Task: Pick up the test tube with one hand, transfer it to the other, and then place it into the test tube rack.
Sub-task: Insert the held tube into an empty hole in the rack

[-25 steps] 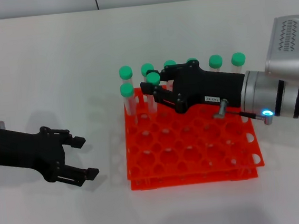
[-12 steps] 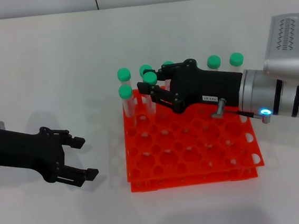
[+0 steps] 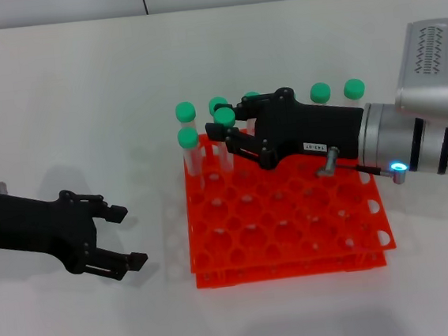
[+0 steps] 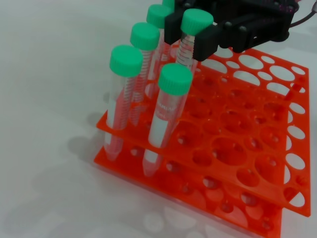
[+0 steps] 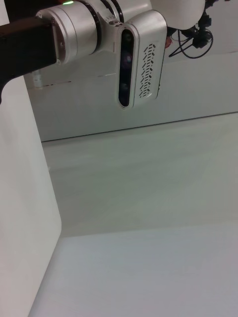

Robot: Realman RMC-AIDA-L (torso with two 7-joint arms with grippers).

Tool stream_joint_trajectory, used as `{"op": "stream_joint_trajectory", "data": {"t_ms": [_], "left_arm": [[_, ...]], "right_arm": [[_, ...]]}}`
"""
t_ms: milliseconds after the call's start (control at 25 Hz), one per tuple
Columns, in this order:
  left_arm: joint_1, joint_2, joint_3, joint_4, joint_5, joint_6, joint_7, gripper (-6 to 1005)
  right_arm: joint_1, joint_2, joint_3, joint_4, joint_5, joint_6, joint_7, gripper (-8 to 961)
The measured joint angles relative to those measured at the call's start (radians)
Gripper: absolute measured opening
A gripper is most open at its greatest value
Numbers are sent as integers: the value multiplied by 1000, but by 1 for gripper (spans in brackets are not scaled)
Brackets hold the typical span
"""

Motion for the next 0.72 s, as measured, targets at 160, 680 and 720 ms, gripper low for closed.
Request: {"op": "stream_joint_trajectory", "data": {"t_ms": [160,680,720], "left_arm": [[-1,0,0,0,0,0,0,874],[-3,1,0,0,1,-1,1,875],[-3,1,0,0,1,-2,1,875]], "right_arm": [[2,0,0,2,-1,0,0,274],[3,0,0,4,-2,-1,0,304],[3,0,0,4,-2,-1,0,306]]}}
